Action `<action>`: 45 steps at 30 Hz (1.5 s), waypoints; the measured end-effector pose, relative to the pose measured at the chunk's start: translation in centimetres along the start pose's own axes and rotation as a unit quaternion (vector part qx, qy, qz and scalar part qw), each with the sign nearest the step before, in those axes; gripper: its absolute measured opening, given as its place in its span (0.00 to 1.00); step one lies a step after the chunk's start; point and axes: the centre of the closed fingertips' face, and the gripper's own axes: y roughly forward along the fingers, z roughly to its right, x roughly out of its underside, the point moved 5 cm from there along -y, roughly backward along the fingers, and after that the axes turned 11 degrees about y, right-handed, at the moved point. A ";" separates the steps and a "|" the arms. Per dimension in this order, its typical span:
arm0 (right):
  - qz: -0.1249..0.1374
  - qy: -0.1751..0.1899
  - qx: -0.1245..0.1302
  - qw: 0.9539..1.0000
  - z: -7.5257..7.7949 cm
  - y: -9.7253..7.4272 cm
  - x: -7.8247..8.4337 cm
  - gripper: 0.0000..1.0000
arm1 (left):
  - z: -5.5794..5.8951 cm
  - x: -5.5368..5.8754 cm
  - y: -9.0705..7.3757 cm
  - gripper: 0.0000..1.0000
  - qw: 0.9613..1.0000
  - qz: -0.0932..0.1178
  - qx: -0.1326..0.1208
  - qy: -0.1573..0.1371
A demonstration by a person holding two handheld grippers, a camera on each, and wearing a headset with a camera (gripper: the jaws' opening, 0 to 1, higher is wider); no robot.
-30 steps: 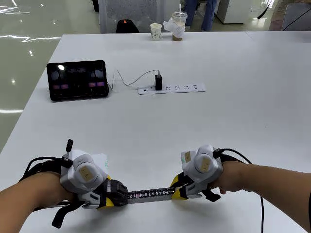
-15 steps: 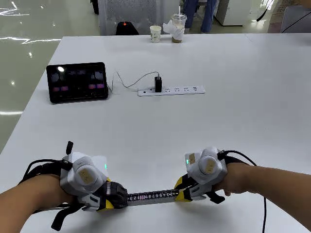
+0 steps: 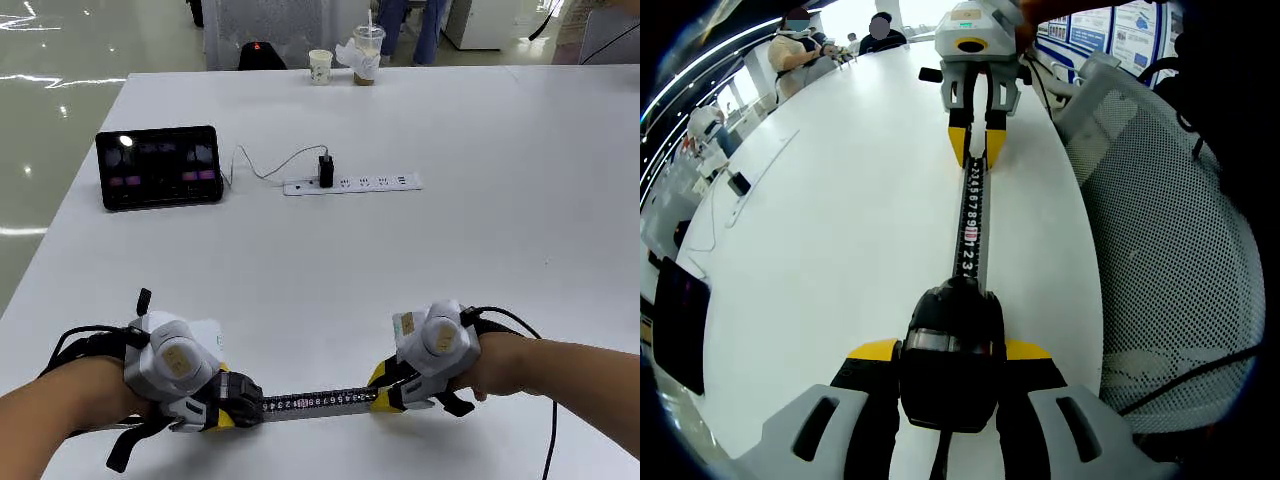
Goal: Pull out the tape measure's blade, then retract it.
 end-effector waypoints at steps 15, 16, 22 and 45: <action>0.001 -0.001 -0.001 1.000 0.2 -0.6 0.7 0.11 | 0.0 0.0 0.0 0.31 1.000 -0.002 0.000 0.001; 0.001 0.000 -0.001 1.000 0.2 -0.6 0.8 0.10 | 0.0 0.0 0.0 0.31 1.000 -0.002 0.000 0.000; 0.001 -0.002 -0.002 1.000 0.3 -0.8 1.0 0.10 | 0.0 0.0 0.0 0.31 1.000 -0.001 0.000 0.000; -0.004 0.000 0.002 1.000 0.8 -1.9 2.5 0.10 | 0.0 0.0 0.0 0.31 1.000 -0.002 0.000 0.000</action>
